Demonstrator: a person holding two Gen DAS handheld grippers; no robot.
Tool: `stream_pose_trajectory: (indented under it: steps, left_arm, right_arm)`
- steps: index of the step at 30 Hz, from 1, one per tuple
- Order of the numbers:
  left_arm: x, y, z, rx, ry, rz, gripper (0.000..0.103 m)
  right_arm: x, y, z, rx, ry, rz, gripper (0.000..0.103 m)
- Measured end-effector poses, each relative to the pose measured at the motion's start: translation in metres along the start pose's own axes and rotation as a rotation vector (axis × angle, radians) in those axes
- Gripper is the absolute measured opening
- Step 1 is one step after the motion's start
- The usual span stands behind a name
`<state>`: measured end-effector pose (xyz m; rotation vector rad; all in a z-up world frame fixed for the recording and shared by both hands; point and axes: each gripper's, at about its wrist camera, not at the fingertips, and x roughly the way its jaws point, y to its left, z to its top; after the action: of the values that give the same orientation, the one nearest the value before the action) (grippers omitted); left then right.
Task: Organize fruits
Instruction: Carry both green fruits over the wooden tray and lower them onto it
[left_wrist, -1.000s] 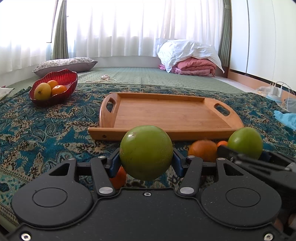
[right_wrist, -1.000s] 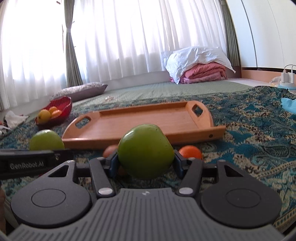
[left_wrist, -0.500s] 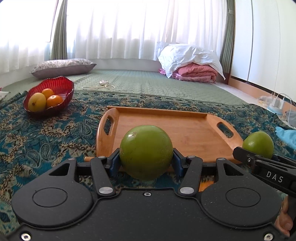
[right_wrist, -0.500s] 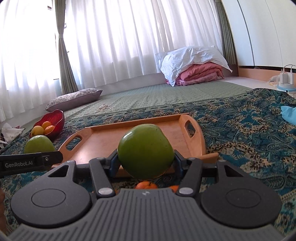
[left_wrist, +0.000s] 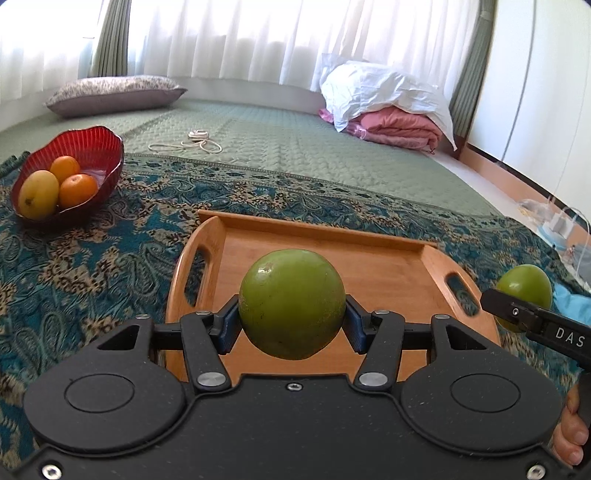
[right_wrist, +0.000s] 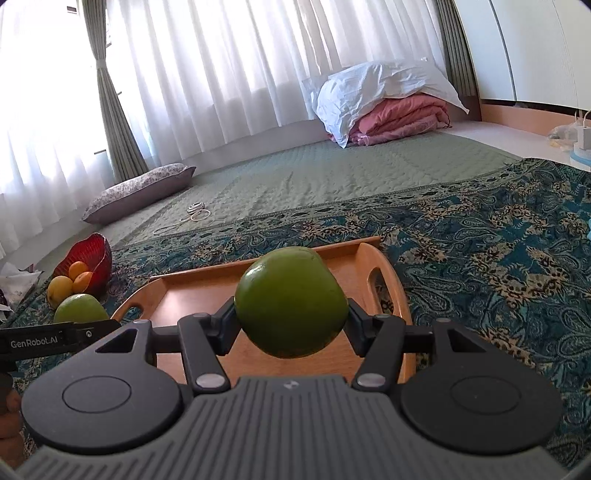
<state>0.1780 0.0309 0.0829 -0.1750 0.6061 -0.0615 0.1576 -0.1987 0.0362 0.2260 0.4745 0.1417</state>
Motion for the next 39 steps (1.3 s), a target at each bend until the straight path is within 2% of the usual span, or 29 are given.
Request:
stream_pose_trajectory:
  steps: [5, 10, 20, 26, 39]
  left_arm:
    - [0.033, 0.000, 0.025, 0.014, 0.028, -0.004, 0.053]
    - [0.073, -0.001, 0.042, 0.024, 0.082, -0.021, 0.053]
    - [0.128, -0.004, 0.045, 0.044, 0.148, 0.010, 0.053]
    - [0.145, -0.004, 0.043, 0.039, 0.165, 0.023, 0.053]
    - [0.151, -0.008, 0.034, 0.053, 0.174, 0.026, 0.053]
  right_arm:
    - [0.036, -0.006, 0.018, 0.007, 0.071, 0.011, 0.061]
    - [0.071, -0.013, 0.028, 0.021, 0.134, -0.019, 0.061]
    - [0.124, -0.015, 0.032, 0.013, 0.218, -0.063, 0.061]
    - [0.139, -0.014, 0.028, 0.002, 0.241, -0.078, 0.061]
    - [0.148, -0.017, 0.024, 0.003, 0.253, -0.092, 0.061]
